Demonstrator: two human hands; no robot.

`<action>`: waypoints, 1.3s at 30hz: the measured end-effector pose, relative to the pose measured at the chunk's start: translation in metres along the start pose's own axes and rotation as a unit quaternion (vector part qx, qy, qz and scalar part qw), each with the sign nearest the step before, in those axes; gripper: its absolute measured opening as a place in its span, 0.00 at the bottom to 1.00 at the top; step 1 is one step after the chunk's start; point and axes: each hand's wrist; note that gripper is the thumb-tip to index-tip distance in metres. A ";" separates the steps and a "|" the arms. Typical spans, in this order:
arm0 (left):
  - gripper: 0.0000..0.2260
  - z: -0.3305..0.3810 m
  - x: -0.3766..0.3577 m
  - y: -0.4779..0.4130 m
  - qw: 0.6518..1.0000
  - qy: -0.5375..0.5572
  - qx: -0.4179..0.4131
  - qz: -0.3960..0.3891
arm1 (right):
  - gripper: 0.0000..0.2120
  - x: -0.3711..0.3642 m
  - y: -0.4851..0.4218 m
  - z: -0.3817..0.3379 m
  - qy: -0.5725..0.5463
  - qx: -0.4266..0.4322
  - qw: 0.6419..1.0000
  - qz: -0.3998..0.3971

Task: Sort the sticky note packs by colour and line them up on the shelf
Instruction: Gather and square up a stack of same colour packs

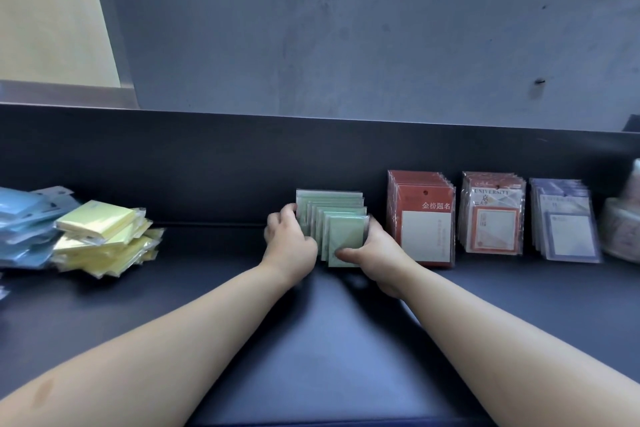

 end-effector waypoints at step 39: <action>0.09 0.014 0.014 -0.004 0.991 -0.047 -0.121 0.006 | 0.42 0.013 0.036 -0.044 0.231 0.074 0.967 0.083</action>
Point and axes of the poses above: each hand's wrist, its own y-axis away from the middle knuckle, its own x-axis out of the back of the hand, z = x × y, and after that the axes turned 9 degrees about y, right-handed
